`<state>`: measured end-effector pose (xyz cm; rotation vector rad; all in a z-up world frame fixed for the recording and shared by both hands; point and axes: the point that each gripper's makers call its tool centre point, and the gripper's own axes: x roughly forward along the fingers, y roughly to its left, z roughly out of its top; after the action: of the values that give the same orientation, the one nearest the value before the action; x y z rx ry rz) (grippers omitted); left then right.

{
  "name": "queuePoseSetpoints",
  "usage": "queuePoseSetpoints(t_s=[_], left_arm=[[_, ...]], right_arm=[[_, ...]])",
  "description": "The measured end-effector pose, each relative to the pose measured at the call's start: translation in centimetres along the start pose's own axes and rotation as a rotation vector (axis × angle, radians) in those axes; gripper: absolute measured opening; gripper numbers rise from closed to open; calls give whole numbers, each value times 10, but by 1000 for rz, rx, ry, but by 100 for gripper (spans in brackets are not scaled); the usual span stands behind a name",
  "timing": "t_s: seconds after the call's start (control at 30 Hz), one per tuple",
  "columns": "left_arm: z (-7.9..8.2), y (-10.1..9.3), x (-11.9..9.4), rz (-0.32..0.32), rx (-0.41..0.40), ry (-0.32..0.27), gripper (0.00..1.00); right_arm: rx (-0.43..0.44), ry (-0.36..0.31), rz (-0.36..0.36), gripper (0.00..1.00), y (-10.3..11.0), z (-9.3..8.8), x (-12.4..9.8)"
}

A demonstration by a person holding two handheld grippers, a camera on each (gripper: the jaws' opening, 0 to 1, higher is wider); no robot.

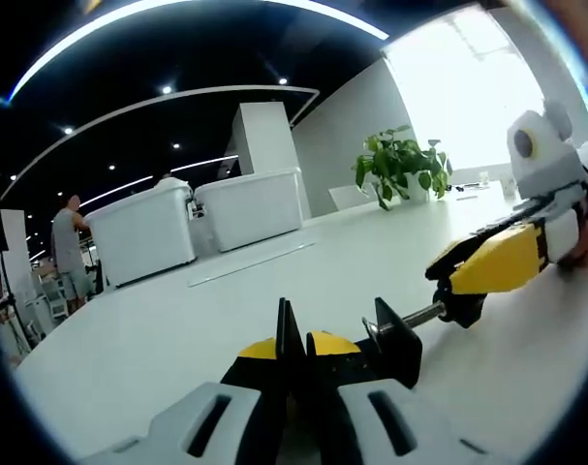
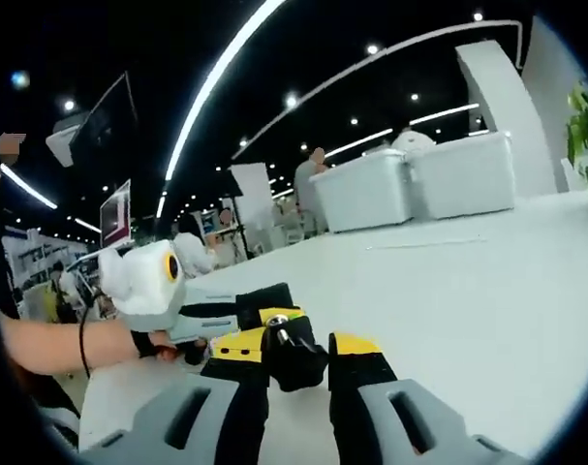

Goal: Clamp the fixed fixture on the desktop, loosen the retaining clip, secure it to the edge of the desk, and tighten the retaining clip.

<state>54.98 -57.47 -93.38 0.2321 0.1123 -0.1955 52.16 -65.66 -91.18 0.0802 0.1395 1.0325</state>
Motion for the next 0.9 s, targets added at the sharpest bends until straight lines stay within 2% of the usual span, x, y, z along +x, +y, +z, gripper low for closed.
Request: queuePoseSetpoints(t_s=[0.03, 0.1, 0.13, 0.2, 0.27, 0.3, 0.5, 0.6, 0.73, 0.8, 0.83, 0.9], left_arm=[[0, 0, 0, 0, 0, 0, 7], [0, 0, 0, 0, -1, 0, 7], [0, 0, 0, 1, 0, 0, 7], [0, 0, 0, 2, -3, 2, 7], [0, 0, 0, 3, -3, 2, 7], [-1, 1, 0, 4, -4, 3, 7], [-1, 1, 0, 5, -5, 4, 7], [-1, 1, 0, 5, -5, 4, 7], [-1, 1, 0, 5, -5, 5, 7], [-1, 1, 0, 4, -5, 4, 7], [-1, 1, 1, 4, -5, 4, 7], [-1, 0, 1, 3, -4, 3, 7]], right_arm=[[-27, 0, -3, 23, 1, 0, 0], [-155, 3, -10, 23, 3, 2, 0], [-262, 3, -15, 22, 7, 3, -1], [-410, 2, -29, 22, 10, 4, 1], [-494, 1, -36, 22, 13, 3, 1], [-597, 3, -43, 22, 16, 3, 1], [-836, 11, -66, 22, 20, 0, 3], [-903, 15, -75, 22, 22, -1, 3], [-880, 15, -76, 22, 19, 1, 3], [-818, 26, -62, 21, 18, 1, 3], [-743, 14, -61, 18, 16, 4, 1], [-468, -26, -25, 18, 16, 11, -2]])
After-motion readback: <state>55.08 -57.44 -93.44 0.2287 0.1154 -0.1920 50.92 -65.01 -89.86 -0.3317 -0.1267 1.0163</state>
